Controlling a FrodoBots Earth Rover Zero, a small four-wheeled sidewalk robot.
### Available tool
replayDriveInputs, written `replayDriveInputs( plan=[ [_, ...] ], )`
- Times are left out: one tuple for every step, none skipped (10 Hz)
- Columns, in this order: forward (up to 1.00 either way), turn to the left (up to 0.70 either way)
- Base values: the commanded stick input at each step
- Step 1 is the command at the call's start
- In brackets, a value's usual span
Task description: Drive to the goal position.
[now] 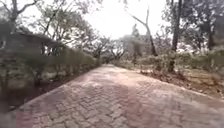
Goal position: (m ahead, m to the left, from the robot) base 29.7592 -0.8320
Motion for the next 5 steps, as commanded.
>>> replayDriveInputs(
  plan=[
    [0.85,0.0],
    [0.85,0.0],
    [0.85,0.0],
    [0.85,0.0],
    [0.85,0.0]
  ],
)
